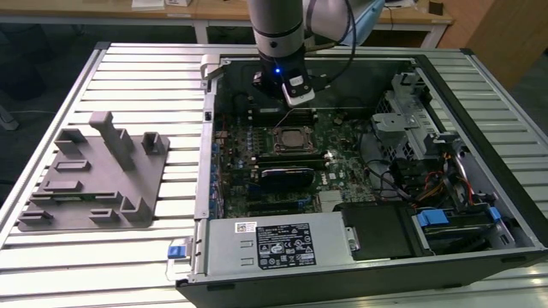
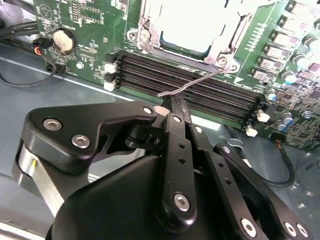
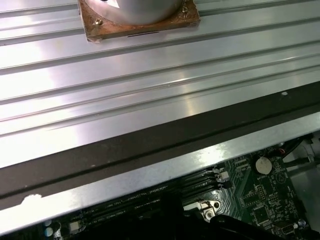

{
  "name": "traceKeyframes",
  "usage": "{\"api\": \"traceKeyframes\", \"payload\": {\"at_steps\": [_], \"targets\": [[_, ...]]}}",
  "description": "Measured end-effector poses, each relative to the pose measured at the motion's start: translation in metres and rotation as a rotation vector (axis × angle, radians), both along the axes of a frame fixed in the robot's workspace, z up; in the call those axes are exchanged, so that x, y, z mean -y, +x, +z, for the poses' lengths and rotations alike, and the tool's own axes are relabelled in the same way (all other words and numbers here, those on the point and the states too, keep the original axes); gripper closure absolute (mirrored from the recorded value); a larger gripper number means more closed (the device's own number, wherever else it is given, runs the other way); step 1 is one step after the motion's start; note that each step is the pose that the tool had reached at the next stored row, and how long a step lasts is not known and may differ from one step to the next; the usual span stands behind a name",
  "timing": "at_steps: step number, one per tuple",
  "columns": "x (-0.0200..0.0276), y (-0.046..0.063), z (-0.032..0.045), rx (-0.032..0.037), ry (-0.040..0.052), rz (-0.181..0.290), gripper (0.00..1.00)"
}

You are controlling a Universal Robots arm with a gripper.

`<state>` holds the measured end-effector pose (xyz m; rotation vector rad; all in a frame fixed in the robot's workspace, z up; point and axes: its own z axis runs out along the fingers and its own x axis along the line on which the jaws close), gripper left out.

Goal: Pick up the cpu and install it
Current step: 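Install the first cpu locking lever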

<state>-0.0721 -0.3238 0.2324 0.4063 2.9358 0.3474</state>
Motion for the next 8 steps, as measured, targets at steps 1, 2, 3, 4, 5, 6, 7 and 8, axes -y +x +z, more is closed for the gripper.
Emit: {"api": "traceKeyframes", "payload": {"at_steps": [1, 2, 3, 4, 5, 6, 7, 8], "targets": [[0.0000, -0.0010, -0.0004, 0.0001, 0.0002, 0.000, 0.89], [0.0000, -0.0020, -0.0007, 0.0001, 0.0005, 0.000, 0.89], [-0.0001, -0.0030, -0.0011, 0.0002, 0.0010, 0.000, 0.89], [-0.0001, -0.0041, -0.0015, 0.0002, 0.0016, 0.000, 0.89], [0.0000, -0.0050, -0.0018, 0.0001, 0.0021, 0.000, 0.89], [0.0000, -0.0059, -0.0020, 0.0000, 0.0025, 0.000, 0.89], [0.0000, -0.0067, -0.0023, 0.0001, 0.0030, 0.000, 0.89], [0.0000, -0.0075, -0.0026, 0.0001, 0.0036, 0.000, 0.89]]}}
